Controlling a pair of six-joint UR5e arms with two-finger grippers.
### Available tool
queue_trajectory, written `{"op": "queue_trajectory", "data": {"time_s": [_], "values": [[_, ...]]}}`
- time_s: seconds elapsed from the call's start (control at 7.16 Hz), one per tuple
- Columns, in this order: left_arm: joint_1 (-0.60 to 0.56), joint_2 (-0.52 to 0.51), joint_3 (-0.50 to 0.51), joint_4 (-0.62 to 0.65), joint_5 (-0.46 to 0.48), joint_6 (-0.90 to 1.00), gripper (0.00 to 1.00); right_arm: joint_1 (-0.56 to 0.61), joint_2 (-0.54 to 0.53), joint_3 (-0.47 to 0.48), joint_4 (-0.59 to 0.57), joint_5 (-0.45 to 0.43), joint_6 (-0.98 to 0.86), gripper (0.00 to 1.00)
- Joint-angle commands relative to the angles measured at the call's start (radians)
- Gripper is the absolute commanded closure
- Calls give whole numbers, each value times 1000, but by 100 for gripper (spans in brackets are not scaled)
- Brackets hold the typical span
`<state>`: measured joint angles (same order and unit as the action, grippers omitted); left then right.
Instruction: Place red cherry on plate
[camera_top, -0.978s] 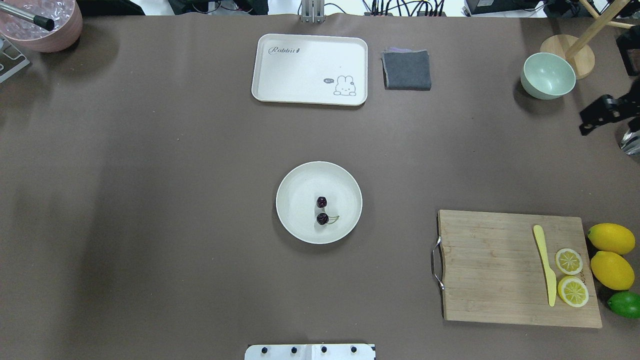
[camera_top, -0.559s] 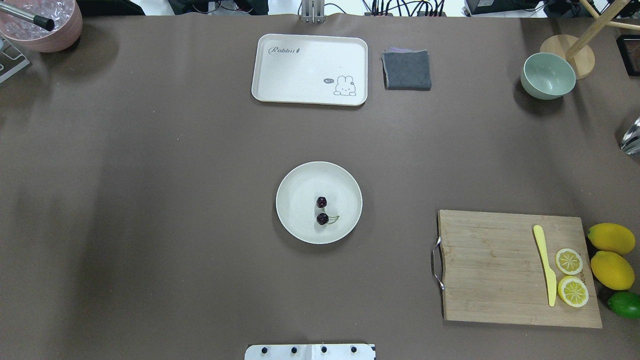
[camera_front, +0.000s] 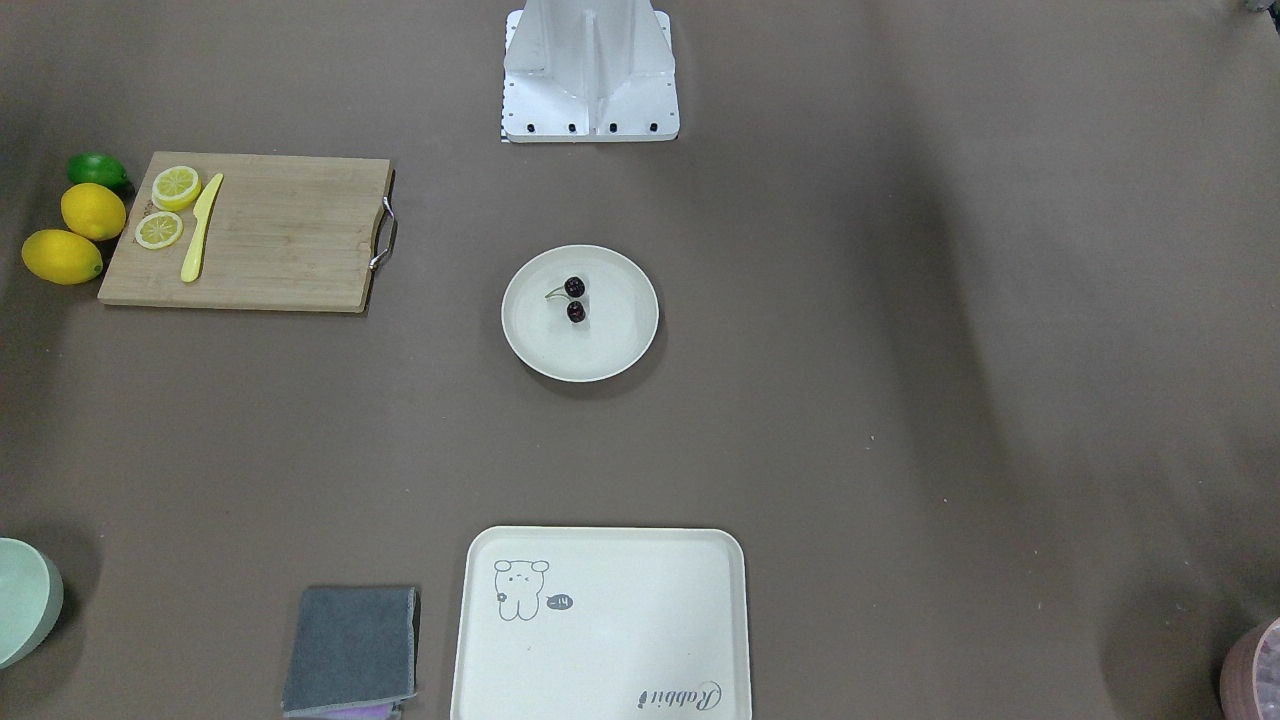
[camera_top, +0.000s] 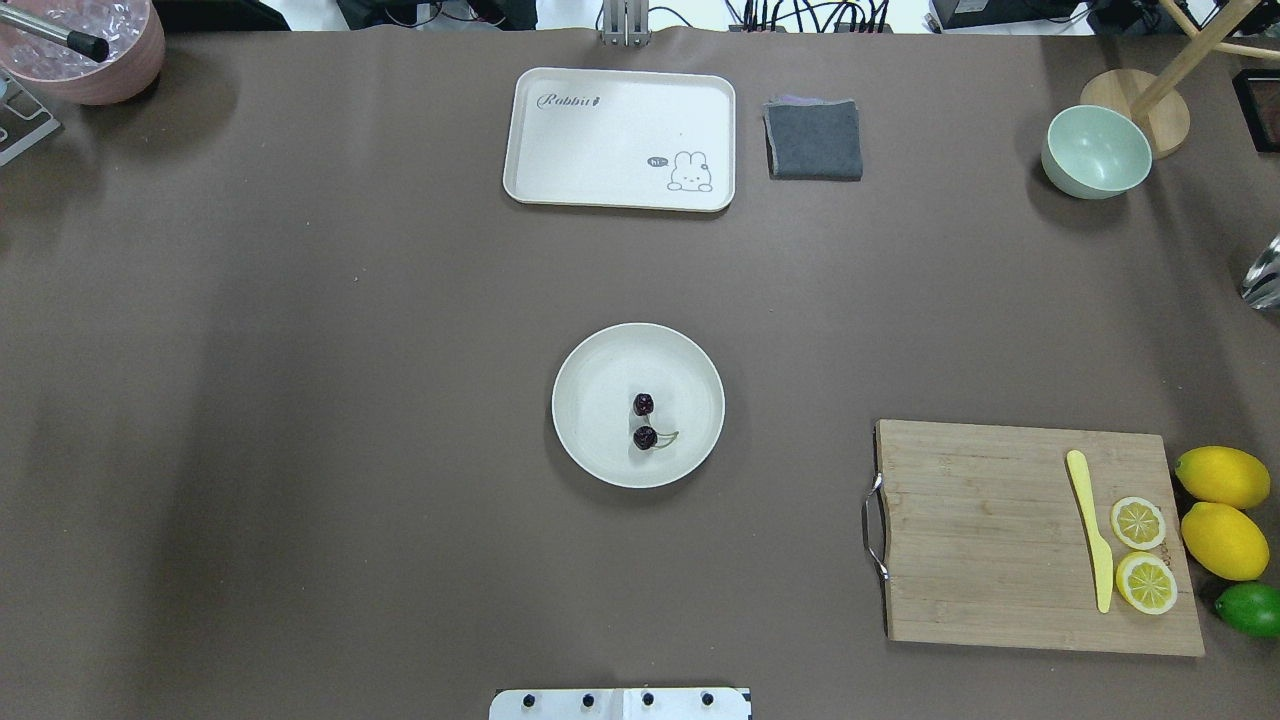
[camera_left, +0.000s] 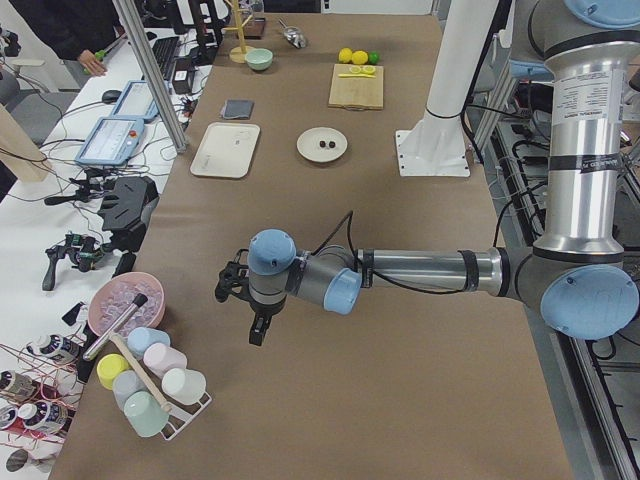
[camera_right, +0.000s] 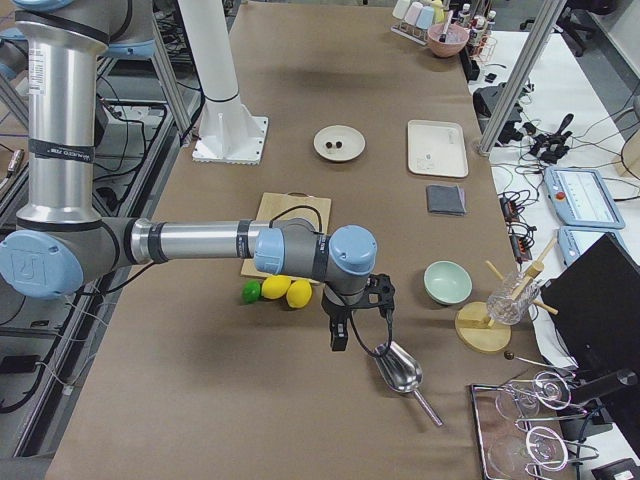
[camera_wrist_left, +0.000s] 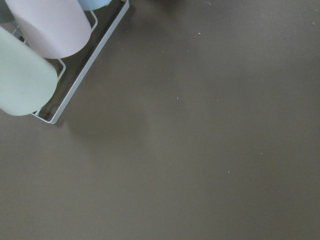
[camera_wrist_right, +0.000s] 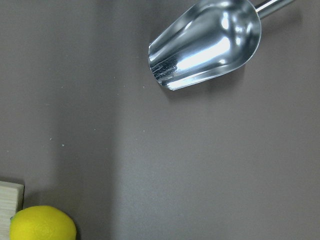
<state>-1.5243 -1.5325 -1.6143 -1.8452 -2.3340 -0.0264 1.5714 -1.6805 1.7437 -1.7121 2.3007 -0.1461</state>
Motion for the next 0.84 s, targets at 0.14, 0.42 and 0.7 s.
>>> {"op": "queue_trajectory", "data": {"time_s": [0.14,0.42,0.7], "values": [[-47,-8,-56,172,12,111,2,1,-10,-1,5,0,0,0],[-45,-8,-55,172,30,111,2,1,-21,-1,8,0,-3,0],[-45,-8,-53,172,30,106,2,7,-21,0,9,0,-4,0]]}}
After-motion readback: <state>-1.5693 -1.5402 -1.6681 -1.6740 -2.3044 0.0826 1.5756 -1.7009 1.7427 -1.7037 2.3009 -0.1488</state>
